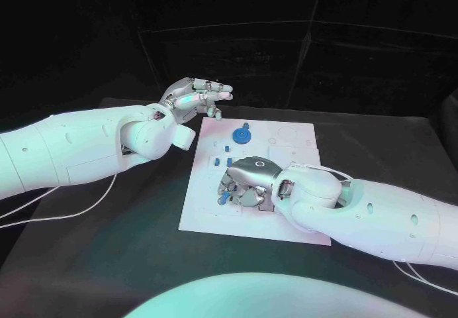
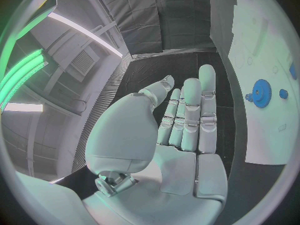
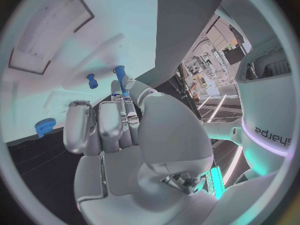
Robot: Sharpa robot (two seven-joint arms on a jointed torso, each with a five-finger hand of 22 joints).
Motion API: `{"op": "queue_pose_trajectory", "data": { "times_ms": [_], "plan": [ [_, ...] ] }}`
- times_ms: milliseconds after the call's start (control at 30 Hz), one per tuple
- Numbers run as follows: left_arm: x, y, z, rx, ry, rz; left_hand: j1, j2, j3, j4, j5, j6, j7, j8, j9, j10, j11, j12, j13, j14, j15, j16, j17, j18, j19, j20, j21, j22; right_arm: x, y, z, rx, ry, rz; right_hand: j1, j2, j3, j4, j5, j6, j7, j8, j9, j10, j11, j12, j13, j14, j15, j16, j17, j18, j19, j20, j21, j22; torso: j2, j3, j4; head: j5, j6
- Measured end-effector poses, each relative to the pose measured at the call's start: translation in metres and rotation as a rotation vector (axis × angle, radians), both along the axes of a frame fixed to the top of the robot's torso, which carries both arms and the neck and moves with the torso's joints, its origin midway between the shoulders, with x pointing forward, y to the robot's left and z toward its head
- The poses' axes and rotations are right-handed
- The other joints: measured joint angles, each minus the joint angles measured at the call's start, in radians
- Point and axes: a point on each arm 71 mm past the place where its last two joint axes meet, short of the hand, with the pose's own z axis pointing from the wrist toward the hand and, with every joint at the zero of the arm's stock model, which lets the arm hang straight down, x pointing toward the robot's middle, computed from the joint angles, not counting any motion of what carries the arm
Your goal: Assemble the parts on the task board
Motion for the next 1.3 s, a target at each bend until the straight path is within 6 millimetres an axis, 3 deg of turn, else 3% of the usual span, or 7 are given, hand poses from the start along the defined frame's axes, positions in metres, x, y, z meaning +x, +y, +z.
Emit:
{"op": "queue_pose_trajectory", "data": {
  "times_ms": [900, 1000, 1100, 1233, 1300],
  "plan": [
    [0.000, -0.001, 0.000, -0.001, 0.003, -0.005, 0.000, 0.000, 0.000, 0.000, 0.000, 0.000, 0.000, 0.000, 0.000, -0.004, 0.004, 0.000, 0.000, 0.000, 0.000, 0.000, -0.001, 0.000, 0.000, 0.000, 0.000, -0.001, -0.002, 0.010, -0.003, -0.049, -0.033, 0.007, -0.008, -0.008, 0.006, 0.000, 0.000, 0.003, 0.002, 0.001, -0.001, 0.000, 0.000, -0.004, 0.000, 0.000, 0.000, 0.000, 0.000, 0.000, 0.000, 0.000, 0.000, -0.001, 0.000, -0.0007, 0.0005, -0.002, -0.001],
    [0.000, -0.001, 0.000, -0.001, 0.003, -0.006, 0.000, 0.000, 0.000, 0.000, 0.000, 0.000, 0.000, 0.000, 0.000, -0.004, 0.004, 0.000, 0.000, 0.000, 0.000, 0.000, -0.001, 0.000, 0.000, 0.000, 0.000, -0.001, -0.002, 0.011, -0.003, -0.052, -0.033, 0.010, -0.023, -0.023, 0.006, 0.000, 0.000, 0.002, 0.002, -0.002, -0.001, -0.001, 0.001, -0.013, -0.001, 0.000, 0.000, 0.000, -0.005, 0.000, -0.002, 0.002, 0.000, -0.004, 0.000, -0.0006, 0.0005, -0.002, -0.001],
    [0.000, -0.001, 0.000, -0.001, 0.004, -0.006, 0.000, 0.000, 0.000, 0.000, 0.000, 0.000, 0.000, 0.000, 0.000, -0.004, 0.004, 0.000, 0.000, 0.000, 0.000, 0.000, -0.001, 0.000, 0.000, 0.000, 0.000, -0.001, -0.002, 0.012, -0.004, -0.057, -0.032, 0.008, -0.057, -0.056, -0.010, 0.021, 0.017, -0.052, 0.022, -0.016, -0.005, -0.040, 0.022, -0.025, -0.004, 0.001, 0.010, 0.000, -0.013, 0.000, -0.012, 0.012, -0.005, -0.012, 0.000, -0.0005, 0.0005, -0.002, -0.002],
    [0.000, -0.001, 0.000, -0.001, 0.004, -0.007, 0.000, 0.000, 0.000, 0.000, 0.000, 0.000, 0.000, 0.000, 0.000, -0.004, 0.004, 0.000, 0.000, 0.000, 0.000, 0.000, -0.001, 0.000, 0.000, 0.000, 0.000, -0.001, -0.001, 0.011, -0.005, -0.061, -0.032, 0.003, -0.091, -0.091, -0.055, 0.036, 0.018, -0.172, 0.025, -0.019, -0.011, -0.100, 0.031, -0.025, -0.004, 0.004, 0.015, -0.014, -0.035, 0.000, -0.027, 0.027, -0.024, -0.036, 0.000, -0.0003, 0.0005, -0.002, -0.002],
    [0.000, -0.001, 0.000, -0.001, 0.004, -0.007, 0.000, 0.000, 0.000, 0.000, 0.000, 0.000, 0.000, 0.000, 0.000, -0.004, 0.004, 0.000, 0.000, 0.000, 0.000, 0.000, -0.001, 0.000, 0.000, 0.000, 0.000, -0.001, -0.001, 0.011, -0.005, -0.059, -0.033, 0.000, -0.093, -0.093, -0.080, 0.042, 0.018, -0.216, 0.024, -0.019, -0.011, -0.116, 0.029, -0.022, -0.004, 0.004, 0.015, -0.015, -0.044, 0.000, -0.029, 0.028, -0.028, -0.044, 0.000, -0.0001, 0.0004, -0.002, -0.002]
  ]
}}
